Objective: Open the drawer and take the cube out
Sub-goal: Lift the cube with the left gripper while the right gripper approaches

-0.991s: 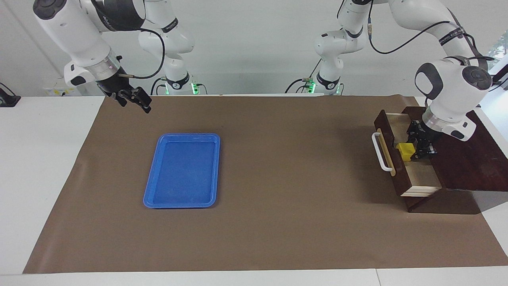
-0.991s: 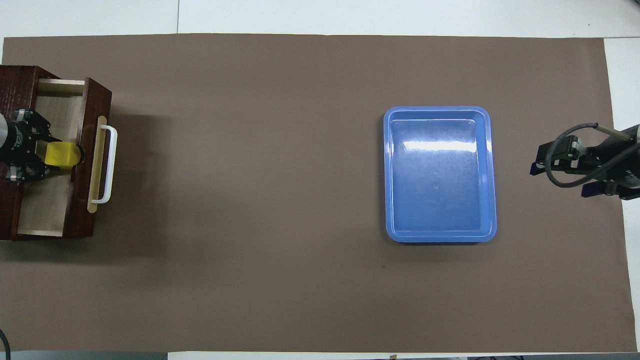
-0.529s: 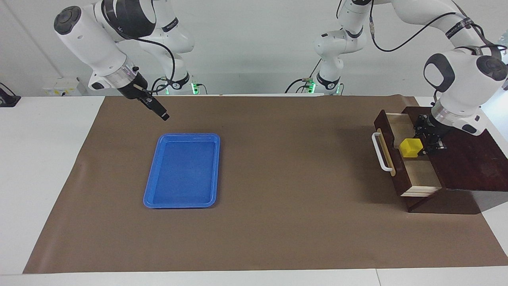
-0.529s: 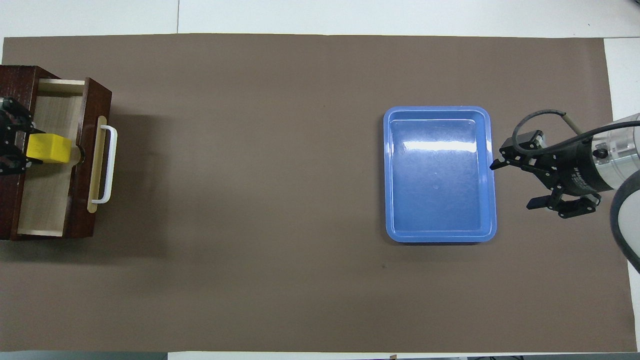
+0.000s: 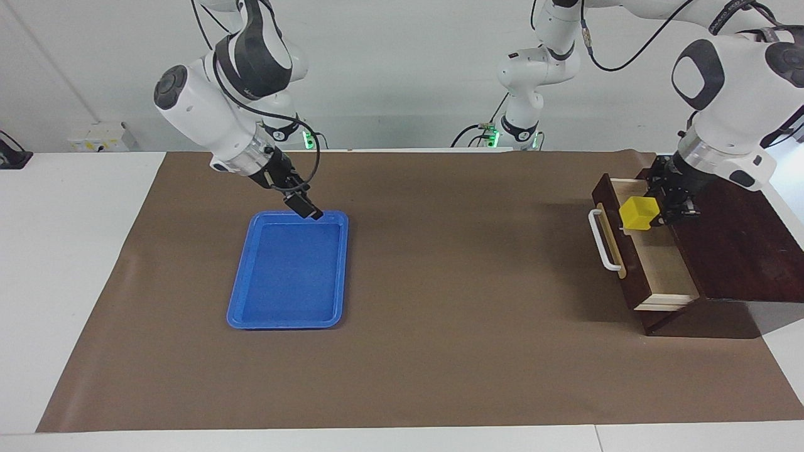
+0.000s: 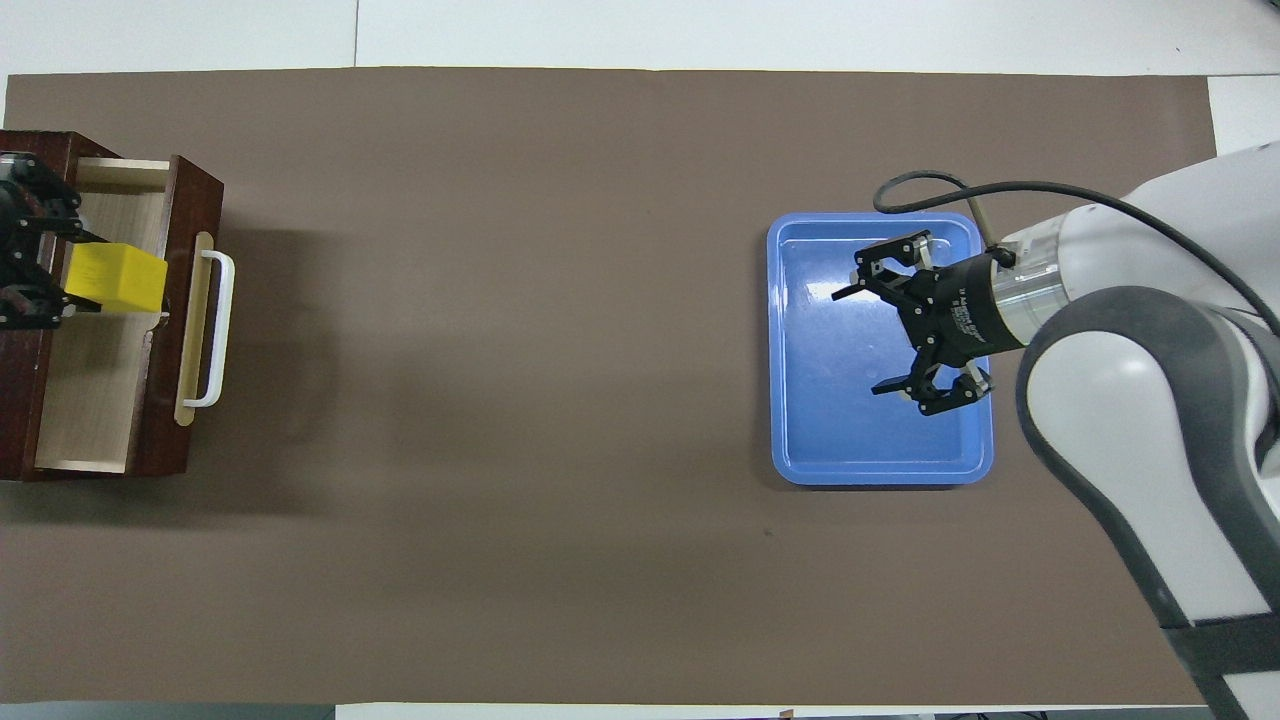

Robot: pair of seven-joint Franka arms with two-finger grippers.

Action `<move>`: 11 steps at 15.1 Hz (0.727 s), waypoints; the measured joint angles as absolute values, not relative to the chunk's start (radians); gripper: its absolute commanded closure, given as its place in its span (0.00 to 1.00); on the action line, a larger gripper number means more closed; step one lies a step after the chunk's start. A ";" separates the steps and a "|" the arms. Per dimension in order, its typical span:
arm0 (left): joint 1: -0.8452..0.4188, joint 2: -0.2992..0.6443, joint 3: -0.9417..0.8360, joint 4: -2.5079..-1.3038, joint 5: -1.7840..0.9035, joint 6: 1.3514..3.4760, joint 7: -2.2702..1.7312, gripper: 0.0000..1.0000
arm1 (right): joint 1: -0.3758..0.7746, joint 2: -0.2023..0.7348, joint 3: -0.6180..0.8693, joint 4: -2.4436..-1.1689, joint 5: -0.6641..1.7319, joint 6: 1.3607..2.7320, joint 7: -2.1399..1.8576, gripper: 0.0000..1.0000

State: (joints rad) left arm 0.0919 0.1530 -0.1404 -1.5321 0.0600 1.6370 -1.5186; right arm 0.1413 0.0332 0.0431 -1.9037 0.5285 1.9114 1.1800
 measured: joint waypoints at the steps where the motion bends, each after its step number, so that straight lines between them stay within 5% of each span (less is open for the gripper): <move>1: 0.078 0.153 -0.164 -1.532 0.061 1.633 -1.568 1.00 | 0.159 0.050 0.043 -1.904 0.552 1.932 1.213 0.00; 11: 0.029 0.155 -0.372 -1.623 0.062 1.667 -1.827 1.00 | 0.300 0.151 0.043 -1.917 0.748 2.142 1.341 0.00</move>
State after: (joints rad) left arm 0.0289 0.1548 -0.3719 -1.6229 0.0617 1.6666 -1.8269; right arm 0.3003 0.1512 0.0432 -1.9171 0.7484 2.1424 1.3407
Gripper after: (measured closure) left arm 0.454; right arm 0.000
